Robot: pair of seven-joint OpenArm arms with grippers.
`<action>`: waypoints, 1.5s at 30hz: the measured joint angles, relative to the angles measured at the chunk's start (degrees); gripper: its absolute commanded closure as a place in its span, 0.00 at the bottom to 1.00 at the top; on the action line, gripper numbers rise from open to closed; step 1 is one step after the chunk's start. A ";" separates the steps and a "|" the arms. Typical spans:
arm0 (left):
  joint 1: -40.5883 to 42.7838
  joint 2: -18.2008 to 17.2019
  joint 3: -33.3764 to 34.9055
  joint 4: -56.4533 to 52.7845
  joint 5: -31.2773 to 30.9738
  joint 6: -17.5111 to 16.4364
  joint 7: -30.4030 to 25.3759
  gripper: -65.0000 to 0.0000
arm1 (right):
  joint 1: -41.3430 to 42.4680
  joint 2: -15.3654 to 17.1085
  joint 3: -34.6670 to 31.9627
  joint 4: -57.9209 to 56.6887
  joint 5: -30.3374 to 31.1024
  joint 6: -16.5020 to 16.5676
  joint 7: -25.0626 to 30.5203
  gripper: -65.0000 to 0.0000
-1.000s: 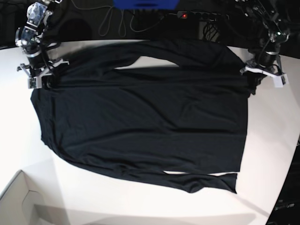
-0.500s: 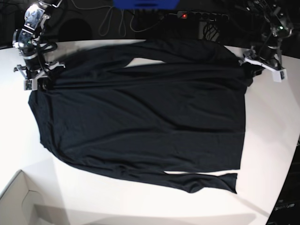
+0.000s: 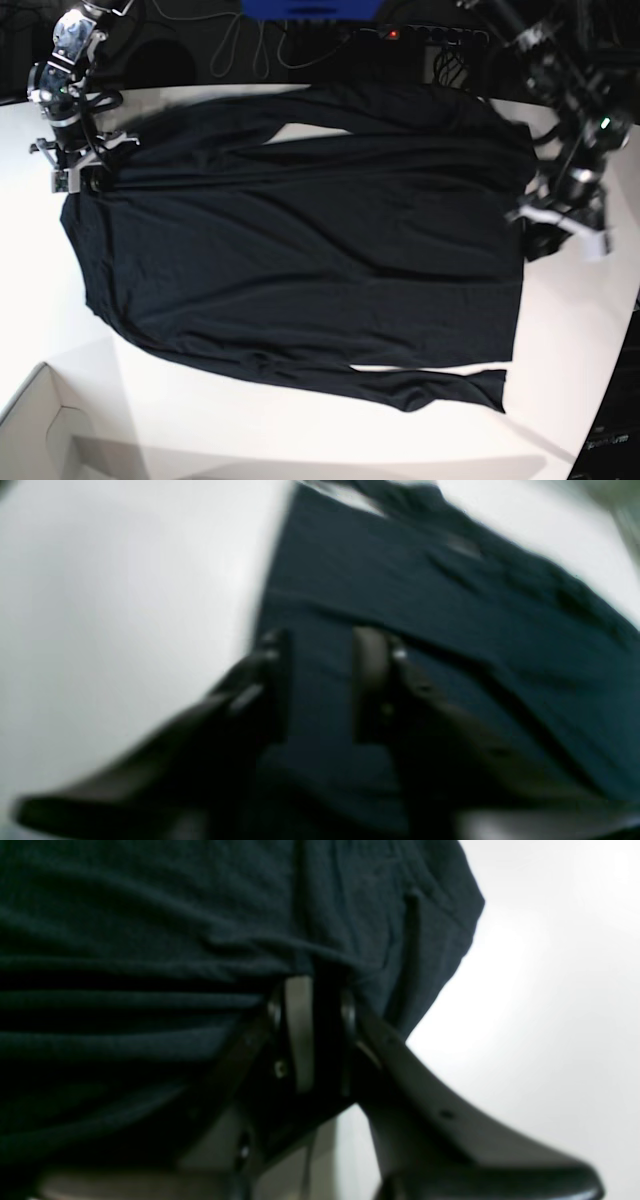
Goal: Layout the t-shirt on the table in an organized manner, then fold the t-shirt properly
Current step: 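Grasp the shirt's side edge with the left gripper and pull it outward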
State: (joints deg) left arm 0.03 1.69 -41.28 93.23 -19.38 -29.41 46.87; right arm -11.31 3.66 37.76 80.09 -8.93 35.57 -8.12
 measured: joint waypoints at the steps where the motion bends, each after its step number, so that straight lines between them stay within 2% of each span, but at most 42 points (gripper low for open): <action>1: -2.21 0.20 1.11 -3.98 2.12 0.35 0.48 0.92 | 0.02 0.00 -0.02 0.00 0.00 0.00 0.00 0.87; 3: -5.29 0.33 1.49 -10.54 5.75 0.33 0.59 1.00 | -0.02 -0.02 0.00 0.02 0.02 0.00 0.02 0.87; 7: -9.03 -0.28 1.05 -19.26 11.04 0.55 -0.63 1.00 | 0.00 0.00 0.00 0.04 -0.02 0.00 -0.04 0.87; 16: -11.69 -2.25 1.31 -31.58 14.27 -0.11 -18.69 1.00 | 0.00 0.00 0.00 0.04 -0.02 -0.02 0.00 0.87; 23: -20.96 -9.11 1.40 -51.28 14.64 -0.92 -29.66 1.00 | -0.20 0.00 0.00 0.04 0.02 0.00 0.07 0.87; 26: -24.59 -10.82 1.36 -57.33 15.74 -0.76 -32.94 1.00 | -0.35 -0.20 0.00 0.04 0.00 -0.02 0.28 0.87; 34: -30.40 -11.19 1.66 -60.59 17.77 0.94 -33.14 1.00 | -1.44 -2.23 0.00 0.57 0.42 -0.68 1.46 0.87; 39: -33.75 -11.17 7.28 -59.91 17.40 1.03 -33.81 1.00 | -2.08 -4.17 -0.22 3.45 -0.28 -0.87 -0.07 0.87; 42: -34.53 -10.91 7.26 -58.99 17.07 0.87 -30.49 1.00 | -2.23 -4.96 -0.59 6.21 -1.49 -0.66 -2.08 0.87; 45: -32.50 -10.19 7.21 -51.41 15.78 0.98 -24.63 1.00 | -2.23 -4.96 -0.50 8.81 -2.03 -0.66 -2.99 0.87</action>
State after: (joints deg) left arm -32.47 -8.49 -34.06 41.82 -3.60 -28.42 22.24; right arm -13.54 -1.30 37.26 88.90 -10.96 34.92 -11.11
